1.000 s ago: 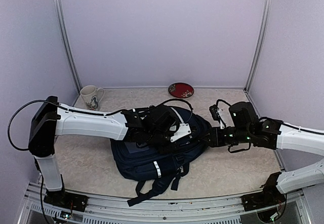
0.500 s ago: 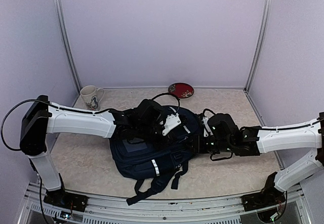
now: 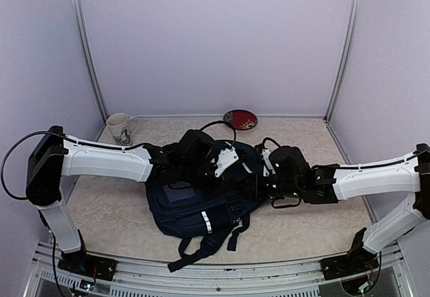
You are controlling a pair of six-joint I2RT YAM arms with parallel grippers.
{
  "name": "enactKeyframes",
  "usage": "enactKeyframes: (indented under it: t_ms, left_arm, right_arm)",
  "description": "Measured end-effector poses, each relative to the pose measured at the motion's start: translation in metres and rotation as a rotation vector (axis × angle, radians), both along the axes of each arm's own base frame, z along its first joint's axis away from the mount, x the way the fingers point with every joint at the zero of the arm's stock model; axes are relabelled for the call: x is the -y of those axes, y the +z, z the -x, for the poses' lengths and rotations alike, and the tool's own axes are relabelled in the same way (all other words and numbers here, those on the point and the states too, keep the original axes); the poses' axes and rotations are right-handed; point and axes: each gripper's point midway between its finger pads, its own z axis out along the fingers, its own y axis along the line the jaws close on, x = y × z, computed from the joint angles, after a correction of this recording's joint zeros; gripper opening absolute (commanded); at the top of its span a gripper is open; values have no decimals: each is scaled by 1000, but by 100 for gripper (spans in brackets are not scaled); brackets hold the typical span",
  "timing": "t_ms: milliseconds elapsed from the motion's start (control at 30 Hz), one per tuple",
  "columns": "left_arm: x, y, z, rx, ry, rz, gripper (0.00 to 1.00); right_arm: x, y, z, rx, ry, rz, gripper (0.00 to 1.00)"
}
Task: Pack the student bag
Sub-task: Pick up the student bag from the upper front pocket.
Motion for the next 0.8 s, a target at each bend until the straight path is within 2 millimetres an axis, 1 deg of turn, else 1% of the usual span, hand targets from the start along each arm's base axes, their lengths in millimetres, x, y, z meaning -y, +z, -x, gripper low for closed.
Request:
enactKeyframes:
  t_ms: [67, 133, 167, 267, 300, 500, 600, 667, 733, 800]
  left_arm:
    - [0, 0, 0, -2, 1, 1, 0]
    - [0, 0, 0, -5, 1, 3, 0]
    - [0, 0, 0, -7, 3, 3, 0]
    - [0, 0, 0, -10, 6, 6, 0]
    - [0, 0, 0, -9, 8, 5, 0]
    - [0, 2, -2, 3, 17, 9, 0]
    - [0, 5, -2, 10, 15, 11, 0]
    - [-1, 6, -1, 22, 9, 7, 0]
    - [-2, 6, 0, 32, 6, 3, 0]
    - [-3, 5, 0, 38, 8, -4, 0]
  right_arm:
    - [0, 0, 0, -3, -4, -4, 47]
    - [0, -3, -2, -10, -17, -2, 47]
    - [0, -4, -3, -13, -27, -1, 44]
    - [1, -11, -8, -26, -61, 16, 28]
    - [1, -12, -10, -31, -74, 21, 25]
    - [8, -13, -14, -31, -122, 43, 13]
    - [11, -8, -9, 6, -67, 35, 11]
    - [9, -7, -8, 27, 2, 44, 13]
    - [6, -8, -7, 35, 53, 63, 15]
    - [4, -11, -11, 36, 70, 90, 15]
